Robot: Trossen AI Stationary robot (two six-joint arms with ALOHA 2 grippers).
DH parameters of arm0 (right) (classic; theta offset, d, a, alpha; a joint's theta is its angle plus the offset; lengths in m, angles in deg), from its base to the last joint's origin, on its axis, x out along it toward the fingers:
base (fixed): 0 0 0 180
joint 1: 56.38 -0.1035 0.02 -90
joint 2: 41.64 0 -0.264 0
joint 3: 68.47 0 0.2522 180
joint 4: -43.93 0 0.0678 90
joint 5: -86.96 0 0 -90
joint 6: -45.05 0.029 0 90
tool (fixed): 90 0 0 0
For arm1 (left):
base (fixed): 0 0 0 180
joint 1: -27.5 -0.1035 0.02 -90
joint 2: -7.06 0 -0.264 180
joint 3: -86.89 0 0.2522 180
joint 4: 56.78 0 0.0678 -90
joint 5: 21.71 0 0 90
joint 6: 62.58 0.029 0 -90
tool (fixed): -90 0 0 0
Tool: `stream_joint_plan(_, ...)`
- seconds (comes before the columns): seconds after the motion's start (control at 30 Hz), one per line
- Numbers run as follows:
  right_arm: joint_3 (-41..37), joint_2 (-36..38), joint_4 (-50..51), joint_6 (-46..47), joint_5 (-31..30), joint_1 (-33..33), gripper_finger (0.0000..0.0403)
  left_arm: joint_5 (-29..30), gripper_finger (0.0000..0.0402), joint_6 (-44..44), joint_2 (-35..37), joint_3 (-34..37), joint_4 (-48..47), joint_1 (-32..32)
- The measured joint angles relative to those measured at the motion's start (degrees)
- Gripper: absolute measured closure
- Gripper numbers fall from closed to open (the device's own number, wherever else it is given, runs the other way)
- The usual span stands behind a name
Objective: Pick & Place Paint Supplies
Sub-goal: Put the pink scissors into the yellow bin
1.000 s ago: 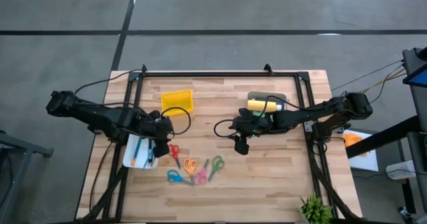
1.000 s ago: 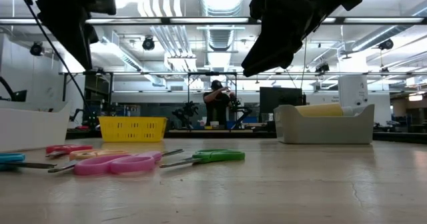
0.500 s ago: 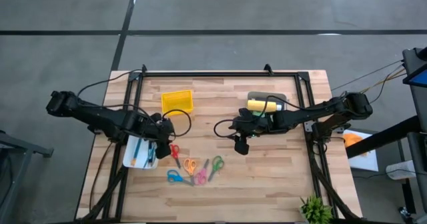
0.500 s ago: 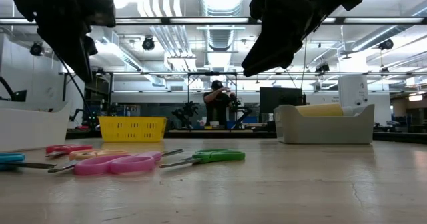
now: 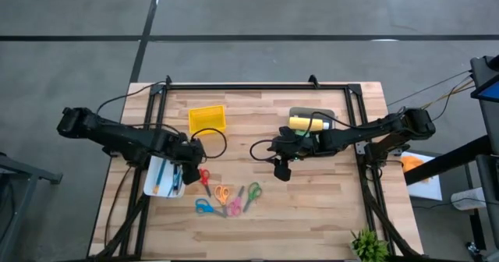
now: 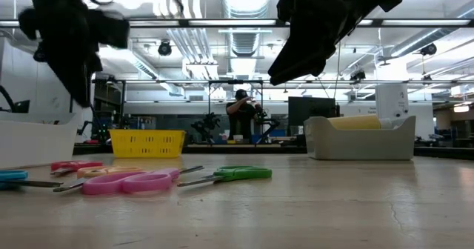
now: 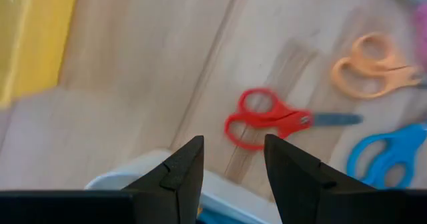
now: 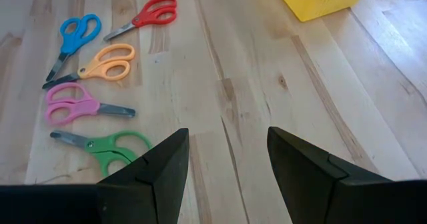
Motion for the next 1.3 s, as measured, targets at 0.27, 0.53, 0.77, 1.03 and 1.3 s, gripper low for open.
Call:
stream_joint_plan(0.27, 0.0, 0.0, -0.04, 0.0, 0.0, -0.02, 0.0202, -2.12, 0.0243, 1.25, -12.26, -1.11, -0.92, -2.83)
stream_joint_plan(0.53, 0.0, 0.0, -0.04, 0.0, 0.02, -0.02, 0.0202, -2.1, 0.0243, 2.6, -20.54, -3.56, -0.13, -3.15)
stream_joint_plan(0.77, 0.0, 0.0, -0.04, 0.0, 0.01, -0.02, 0.0202, -2.57, 0.0243, 1.21, -21.93, -3.56, 2.08, -3.17)
stream_joint_plan(1.03, 0.0, 0.0, -0.04, 0.0, 0.02, -0.02, 0.0202, -2.61, 0.0243, 7.48, -21.91, -1.8, 2.12, -3.17)
stream_joint_plan(1.3, 0.0, 0.0, -0.04, 0.0, 0.01, -0.02, 0.0202, -3.18, 0.0243, 11.04, -21.8, 1.38, 6.53, -3.12)
